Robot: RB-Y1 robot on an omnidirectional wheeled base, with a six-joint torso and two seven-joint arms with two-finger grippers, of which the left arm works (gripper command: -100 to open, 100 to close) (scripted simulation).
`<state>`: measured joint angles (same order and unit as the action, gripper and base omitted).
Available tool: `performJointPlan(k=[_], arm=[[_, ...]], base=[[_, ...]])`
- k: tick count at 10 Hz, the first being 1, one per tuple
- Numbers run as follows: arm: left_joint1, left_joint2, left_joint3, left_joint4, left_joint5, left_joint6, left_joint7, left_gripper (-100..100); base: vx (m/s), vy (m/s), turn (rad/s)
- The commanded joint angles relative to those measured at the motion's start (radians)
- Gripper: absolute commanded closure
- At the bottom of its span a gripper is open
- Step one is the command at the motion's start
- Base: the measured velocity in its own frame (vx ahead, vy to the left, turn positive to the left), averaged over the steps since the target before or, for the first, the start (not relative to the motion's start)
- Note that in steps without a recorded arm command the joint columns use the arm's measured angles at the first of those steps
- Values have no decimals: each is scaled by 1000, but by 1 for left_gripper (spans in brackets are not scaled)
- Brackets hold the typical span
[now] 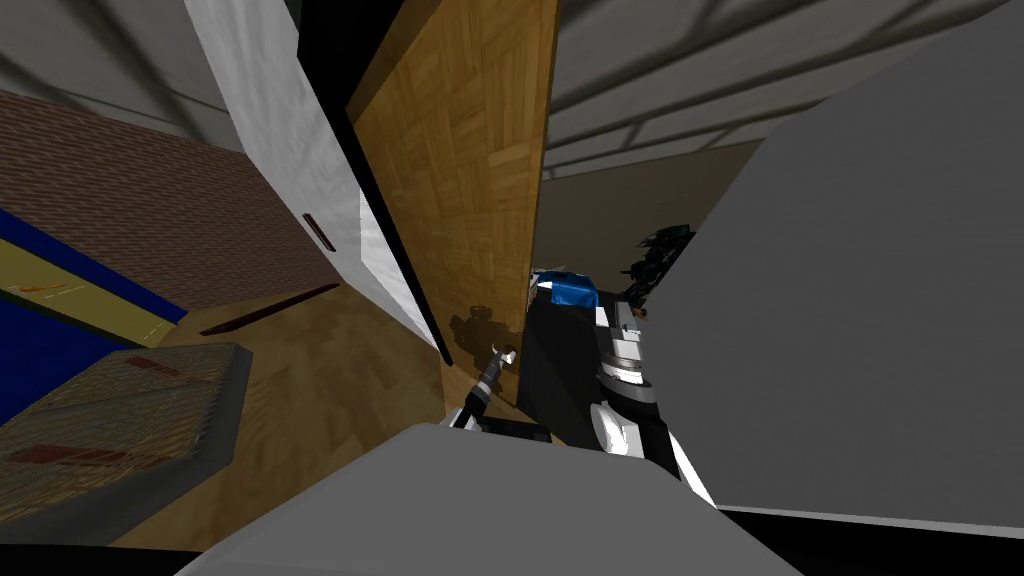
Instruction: Push the door open
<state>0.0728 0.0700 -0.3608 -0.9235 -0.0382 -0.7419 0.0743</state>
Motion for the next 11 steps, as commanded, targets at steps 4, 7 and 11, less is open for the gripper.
performJointPlan(k=[4,7,11], arm=[[-2,-3,2,4,1,-1,-1,100],[-2,-3,2,4,1,-1,-1,100],[-11,2,27,9,10,2,-10,100]], base=[[59,-19,-9],[-4,3,-6],[84,-41,24]])
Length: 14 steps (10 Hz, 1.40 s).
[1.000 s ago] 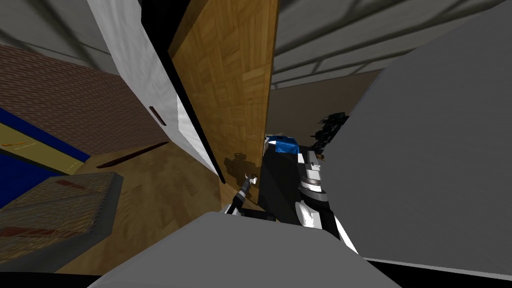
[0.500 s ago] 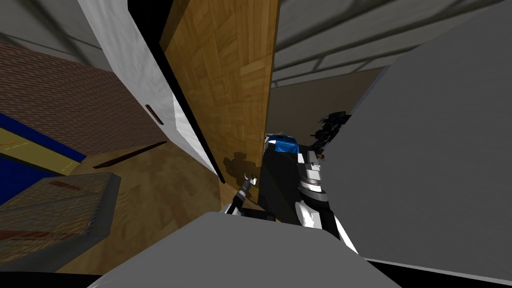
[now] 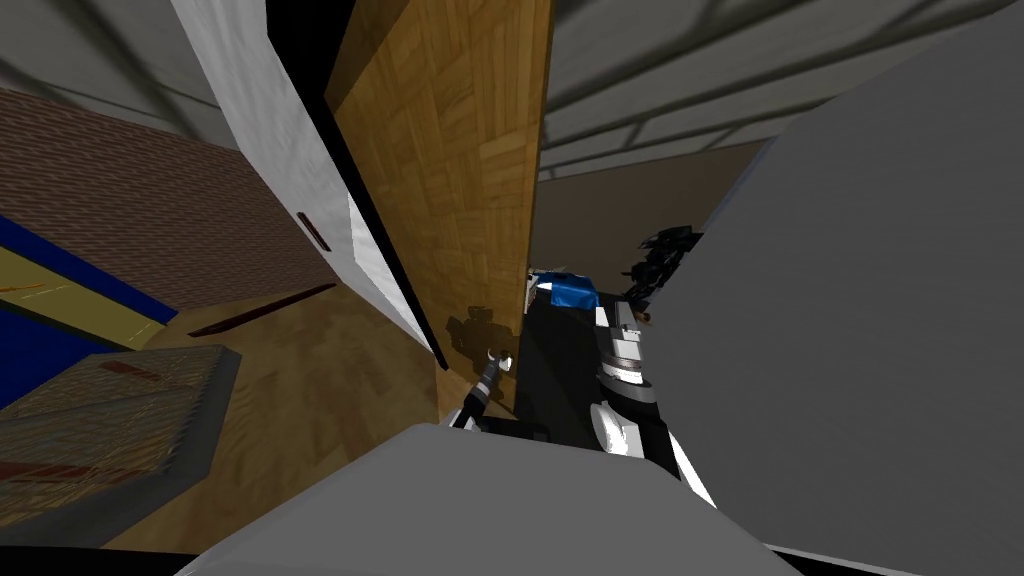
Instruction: Push the door open
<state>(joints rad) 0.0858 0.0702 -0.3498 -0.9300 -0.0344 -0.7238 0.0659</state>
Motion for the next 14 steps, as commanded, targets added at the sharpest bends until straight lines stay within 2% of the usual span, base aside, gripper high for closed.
performJointPlan(k=[1,9,14], arm=[[-25,2,21,17,8,-16,-3,100],[-39,7,108,37,42,-15,-33,100],[-51,-1,177,54,68,-15,-57,100]], base=[[146,-73,29],[142,-108,57],[145,-129,67]])
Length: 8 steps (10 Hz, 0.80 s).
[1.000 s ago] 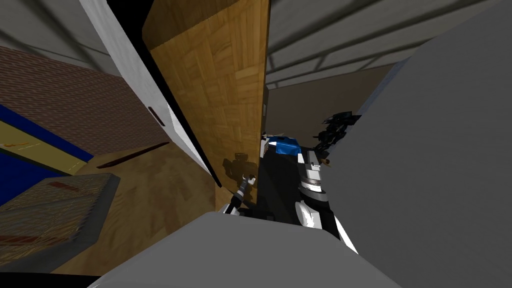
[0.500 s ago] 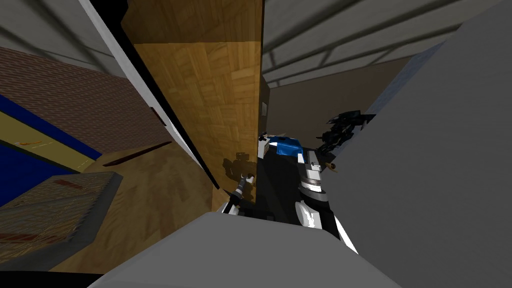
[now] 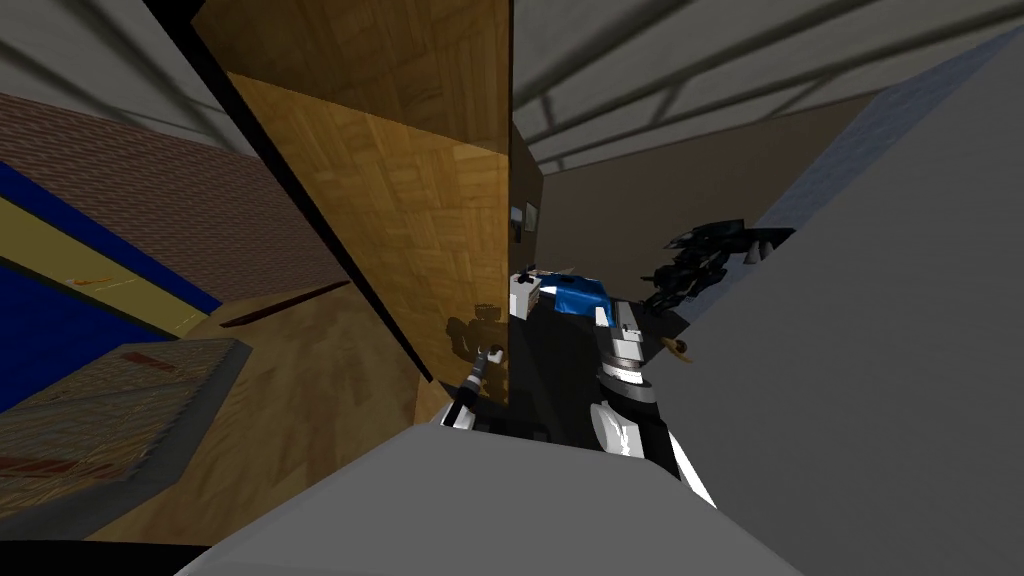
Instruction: Push the door open
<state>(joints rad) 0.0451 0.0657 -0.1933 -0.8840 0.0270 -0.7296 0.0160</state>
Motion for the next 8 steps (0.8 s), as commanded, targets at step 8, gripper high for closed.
performJointPlan(k=[8], arm=[[-26,-26,112,29,42,-8,-39,100]], base=[[152,-123,72]])
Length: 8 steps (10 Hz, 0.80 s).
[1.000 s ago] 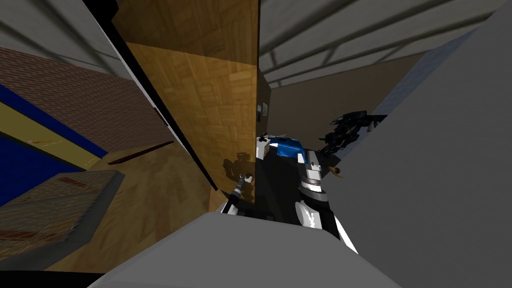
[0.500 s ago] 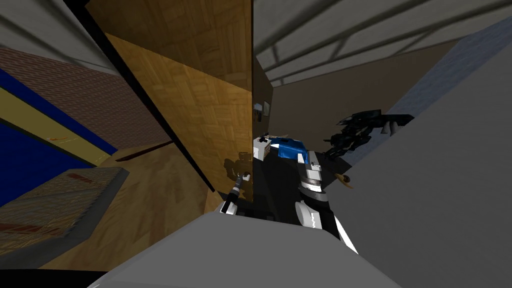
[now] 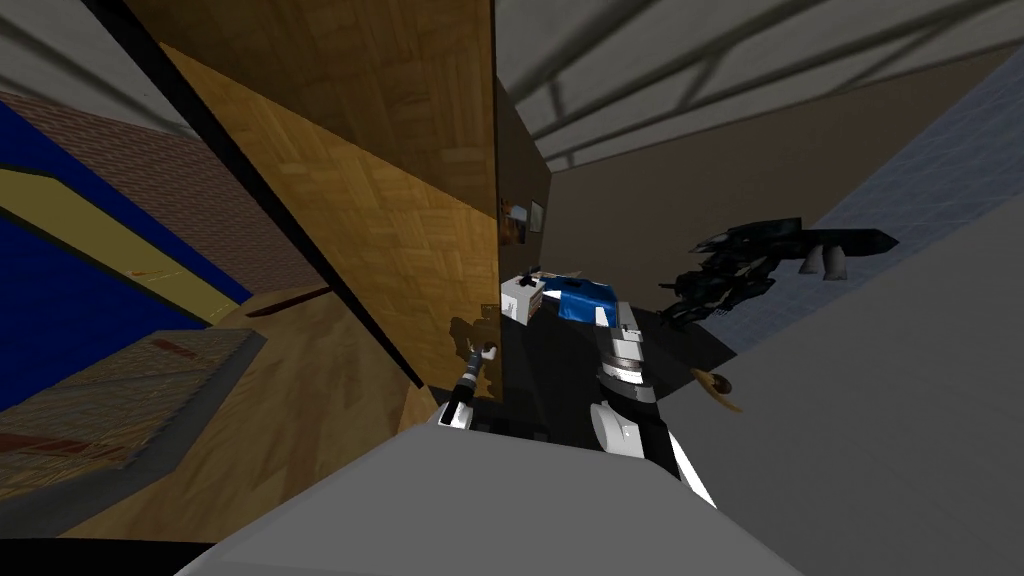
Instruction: Push the door open
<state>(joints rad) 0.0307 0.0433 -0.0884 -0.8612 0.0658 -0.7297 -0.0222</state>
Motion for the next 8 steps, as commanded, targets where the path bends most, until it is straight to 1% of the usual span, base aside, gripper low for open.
performJointPlan(k=[1,2,3,4,8], arm=[[-13,-8,16,9,7,-8,-4,100],[-15,-13,26,11,10,-8,-8,100],[-7,-5,23,9,9,-5,-6,100],[-10,5,40,10,16,-7,-10,100],[-14,21,72,14,31,-9,-20,100]], base=[[167,-107,57],[173,-124,69],[84,-46,45],[123,-36,34],[182,-57,42]])
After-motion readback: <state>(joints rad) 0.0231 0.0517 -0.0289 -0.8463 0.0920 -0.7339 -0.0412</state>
